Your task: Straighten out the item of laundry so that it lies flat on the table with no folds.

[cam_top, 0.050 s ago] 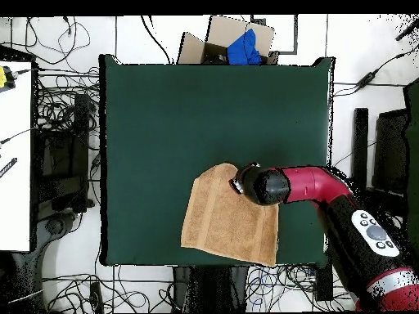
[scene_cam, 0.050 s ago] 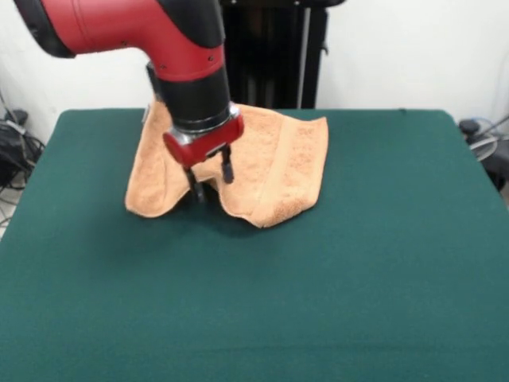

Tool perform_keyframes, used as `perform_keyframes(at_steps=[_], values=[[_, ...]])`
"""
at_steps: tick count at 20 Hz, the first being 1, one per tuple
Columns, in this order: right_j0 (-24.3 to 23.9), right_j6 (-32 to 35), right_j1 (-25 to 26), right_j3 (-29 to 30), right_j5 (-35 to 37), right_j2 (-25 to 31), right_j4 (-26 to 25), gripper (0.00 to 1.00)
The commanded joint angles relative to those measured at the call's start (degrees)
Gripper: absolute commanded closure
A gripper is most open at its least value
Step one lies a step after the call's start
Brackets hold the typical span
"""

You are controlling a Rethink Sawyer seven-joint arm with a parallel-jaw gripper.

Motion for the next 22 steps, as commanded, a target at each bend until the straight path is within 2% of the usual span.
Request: perform_keyframes(at_steps=[1, 12, 22], values=[[-0.8, -9.0, 5.3, -10.5, -0.5, 0.7, -6.1, 0.0], [-3.8, -24.3, 13.1, -21.3, 5.3, 5.3, -7.4, 0.0], [-4.1, -28.2, 15.2, -21.9, 3.4, 3.2, -6.0, 0.0]])
